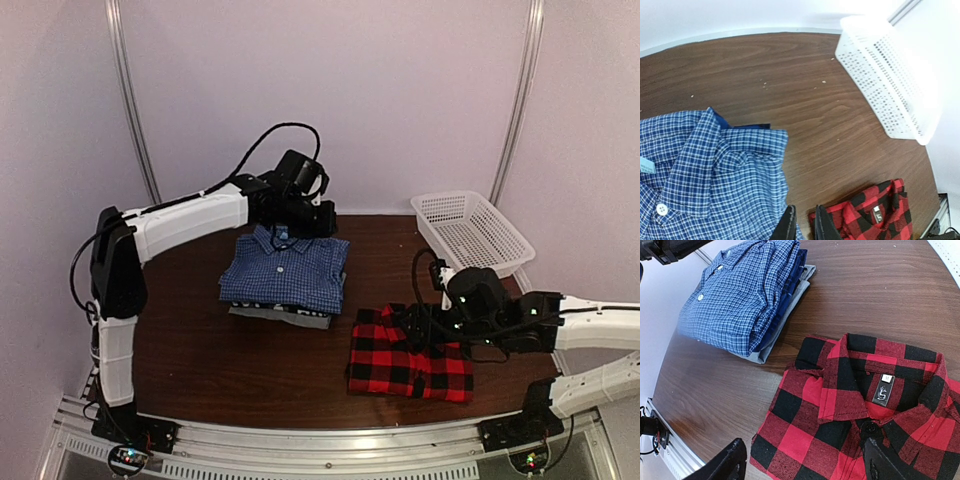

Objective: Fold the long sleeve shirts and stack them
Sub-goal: Pick up the square-folded shirt from the center of the board.

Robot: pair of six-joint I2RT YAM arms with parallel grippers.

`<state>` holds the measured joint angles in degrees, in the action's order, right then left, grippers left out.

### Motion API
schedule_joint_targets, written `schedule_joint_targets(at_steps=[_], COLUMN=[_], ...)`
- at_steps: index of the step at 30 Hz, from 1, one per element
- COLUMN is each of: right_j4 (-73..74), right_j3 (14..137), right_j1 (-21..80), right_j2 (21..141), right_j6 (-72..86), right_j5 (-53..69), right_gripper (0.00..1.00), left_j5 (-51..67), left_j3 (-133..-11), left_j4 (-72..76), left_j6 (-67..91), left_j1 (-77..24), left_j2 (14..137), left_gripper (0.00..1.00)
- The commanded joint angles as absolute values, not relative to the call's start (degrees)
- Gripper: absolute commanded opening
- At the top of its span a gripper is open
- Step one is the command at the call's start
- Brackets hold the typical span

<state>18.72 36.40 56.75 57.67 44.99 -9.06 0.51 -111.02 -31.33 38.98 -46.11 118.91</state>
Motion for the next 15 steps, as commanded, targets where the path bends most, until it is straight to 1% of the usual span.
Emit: schedule_joint_targets(at_steps=[1, 4, 5, 11, 15], right_j4=[20.1, 20.7, 20.9, 21.9, 22.7], right_j3=[38.4, 38.9, 38.9, 38.6, 38.1], right_j1=[56.3, 56.0, 55.8, 54.9, 54.5], right_j2=[58.5, 58.8, 58.8, 58.2, 57.6], right_j6=[45.7, 45.8, 45.7, 45.6, 45.6], right_j5=[-11.0, -11.3, -11.3, -11.3, -11.7], right_gripper=[0.82, 0.82, 0.82, 0.83, 0.83], left_j5=[-0.4, 0.0, 1.7, 6.2, 8.7], left_j3=[-109.7, -111.5, -112.7, -123.2, -126.9], left_j4=[-30.6, -30.1, -30.1, -28.7, -27.0], left_j6=[37.8, 37.6, 37.3, 35.8, 35.9], left_j1=[-45.5, -44.8, -44.7, -43.8, -42.9], left_j2=[121.9, 125.7, 127.3, 136.8, 140.2], left_gripper=[0.13, 0.11, 0.11, 0.12, 0.15])
